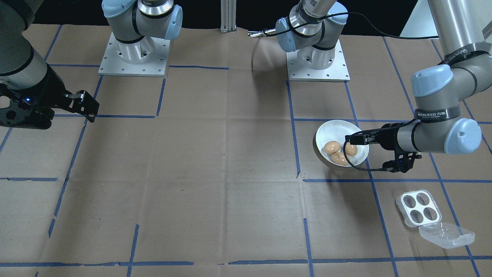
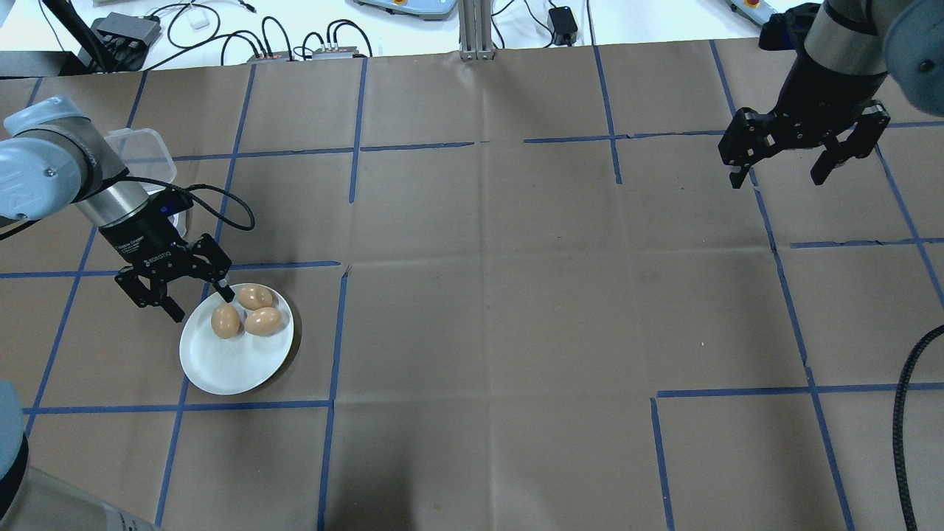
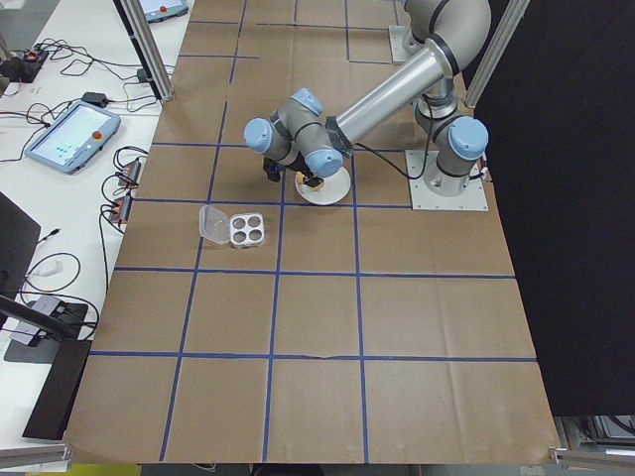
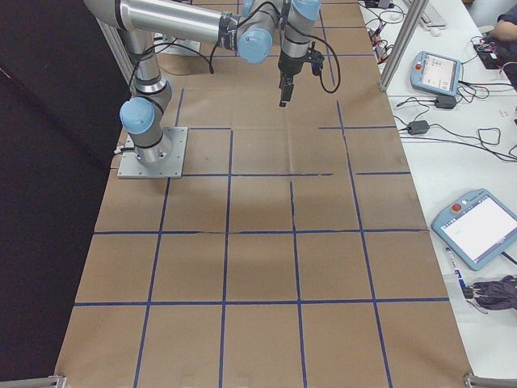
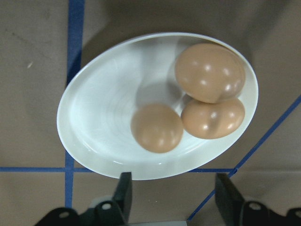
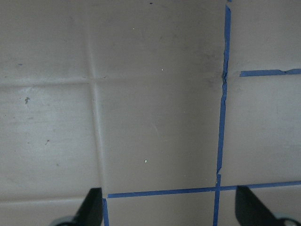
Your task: Place egg on plate
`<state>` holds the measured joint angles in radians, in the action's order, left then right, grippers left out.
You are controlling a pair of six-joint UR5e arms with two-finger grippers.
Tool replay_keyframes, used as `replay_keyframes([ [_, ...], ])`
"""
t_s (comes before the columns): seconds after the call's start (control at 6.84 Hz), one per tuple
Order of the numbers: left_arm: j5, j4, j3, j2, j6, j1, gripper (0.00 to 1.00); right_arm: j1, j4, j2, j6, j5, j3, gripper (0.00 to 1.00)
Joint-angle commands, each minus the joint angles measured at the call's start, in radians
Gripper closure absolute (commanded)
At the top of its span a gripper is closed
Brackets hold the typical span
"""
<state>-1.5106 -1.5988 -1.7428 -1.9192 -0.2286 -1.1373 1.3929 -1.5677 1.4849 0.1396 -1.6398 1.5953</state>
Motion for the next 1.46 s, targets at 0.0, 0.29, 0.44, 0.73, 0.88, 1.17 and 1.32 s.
replay_keyframes([
  [0.0, 0.001, 0.152, 0.014, 0.066, -0.005, -0.012, 0.01, 0.000, 0.000, 0.000, 0.000, 0.000, 0.000, 0.00],
  [0.29, -0.002, 0.216, 0.017, 0.158, 0.003, -0.123, 0.01, 0.000, 0.000, 0.000, 0.000, 0.000, 0.000, 0.00],
  [0.44, -0.002, 0.297, 0.017, 0.195, 0.014, -0.241, 0.01, 0.000, 0.000, 0.000, 0.000, 0.000, 0.000, 0.00],
  [0.73, -0.009, 0.318, 0.025, 0.258, 0.174, -0.388, 0.01, 0.000, 0.000, 0.000, 0.000, 0.000, 0.000, 0.00],
  [0.88, -0.067, 0.283, 0.057, 0.282, 0.220, -0.407, 0.01, 0.000, 0.000, 0.000, 0.000, 0.000, 0.000, 0.00],
  [1.17, -0.080, 0.227, 0.072, 0.327, 0.225, -0.409, 0.00, 0.000, 0.000, 0.000, 0.000, 0.000, 0.000, 0.00],
  [1.32, -0.082, 0.226, 0.074, 0.336, 0.225, -0.409, 0.00, 0.000, 0.000, 0.000, 0.000, 0.000, 0.000, 0.00],
])
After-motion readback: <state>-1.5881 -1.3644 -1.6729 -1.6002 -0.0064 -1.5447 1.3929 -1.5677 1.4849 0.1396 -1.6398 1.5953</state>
